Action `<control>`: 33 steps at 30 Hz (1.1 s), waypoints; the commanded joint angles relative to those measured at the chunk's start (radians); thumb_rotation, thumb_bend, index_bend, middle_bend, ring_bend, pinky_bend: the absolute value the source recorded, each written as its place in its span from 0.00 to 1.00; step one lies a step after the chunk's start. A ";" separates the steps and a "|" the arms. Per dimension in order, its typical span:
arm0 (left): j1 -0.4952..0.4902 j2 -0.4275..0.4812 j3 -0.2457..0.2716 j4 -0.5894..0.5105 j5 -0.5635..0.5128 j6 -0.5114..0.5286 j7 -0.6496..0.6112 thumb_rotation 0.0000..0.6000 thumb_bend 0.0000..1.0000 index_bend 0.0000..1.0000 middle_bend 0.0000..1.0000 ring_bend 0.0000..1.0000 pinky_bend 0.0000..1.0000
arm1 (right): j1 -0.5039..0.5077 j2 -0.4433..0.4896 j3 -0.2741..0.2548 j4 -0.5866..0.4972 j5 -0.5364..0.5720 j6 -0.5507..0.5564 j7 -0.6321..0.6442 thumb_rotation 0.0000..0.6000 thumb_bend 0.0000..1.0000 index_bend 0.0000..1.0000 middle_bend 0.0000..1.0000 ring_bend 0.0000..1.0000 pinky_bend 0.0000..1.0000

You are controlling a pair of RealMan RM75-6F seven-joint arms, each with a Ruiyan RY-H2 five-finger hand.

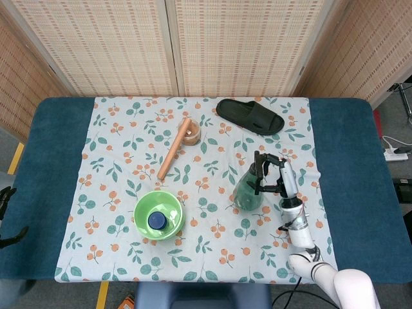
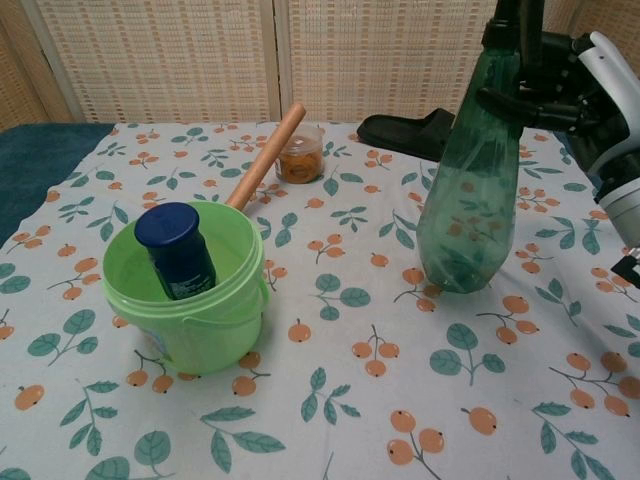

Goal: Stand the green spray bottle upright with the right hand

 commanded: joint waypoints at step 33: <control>0.001 -0.002 0.013 -0.008 0.026 0.020 -0.003 1.00 0.25 0.00 0.00 0.00 0.00 | -0.019 -0.036 -0.077 0.095 -0.029 -0.011 0.040 1.00 0.00 0.45 0.56 0.37 0.66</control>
